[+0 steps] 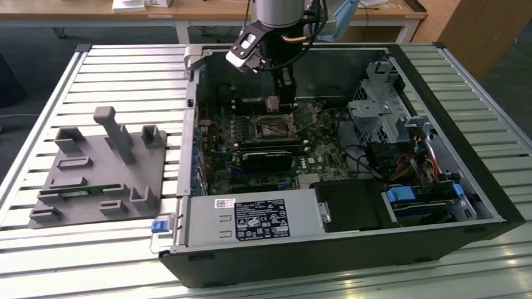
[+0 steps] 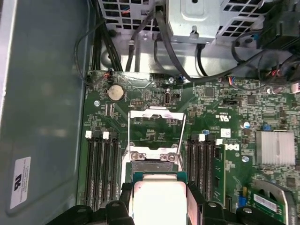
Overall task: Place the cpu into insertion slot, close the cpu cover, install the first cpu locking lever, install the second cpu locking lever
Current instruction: 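Place the cpu into insertion slot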
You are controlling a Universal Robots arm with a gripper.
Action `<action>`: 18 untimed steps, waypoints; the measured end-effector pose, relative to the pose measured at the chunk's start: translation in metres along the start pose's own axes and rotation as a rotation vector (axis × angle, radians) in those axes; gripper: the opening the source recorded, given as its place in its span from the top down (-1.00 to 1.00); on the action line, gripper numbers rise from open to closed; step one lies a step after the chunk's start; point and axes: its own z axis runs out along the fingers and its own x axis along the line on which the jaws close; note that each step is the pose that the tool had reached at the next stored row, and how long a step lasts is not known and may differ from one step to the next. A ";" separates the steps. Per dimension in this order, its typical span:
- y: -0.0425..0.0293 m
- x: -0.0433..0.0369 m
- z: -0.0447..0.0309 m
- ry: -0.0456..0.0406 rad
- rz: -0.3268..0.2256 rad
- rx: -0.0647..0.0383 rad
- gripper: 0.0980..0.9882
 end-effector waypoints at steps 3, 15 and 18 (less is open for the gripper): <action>-0.0006 0.0006 0.0052 -0.0001 0.000 0.000 0.01; -0.0051 0.0016 0.0173 -0.0001 0.000 0.000 0.01; -0.0057 0.0018 0.0196 0.0005 0.000 0.000 0.01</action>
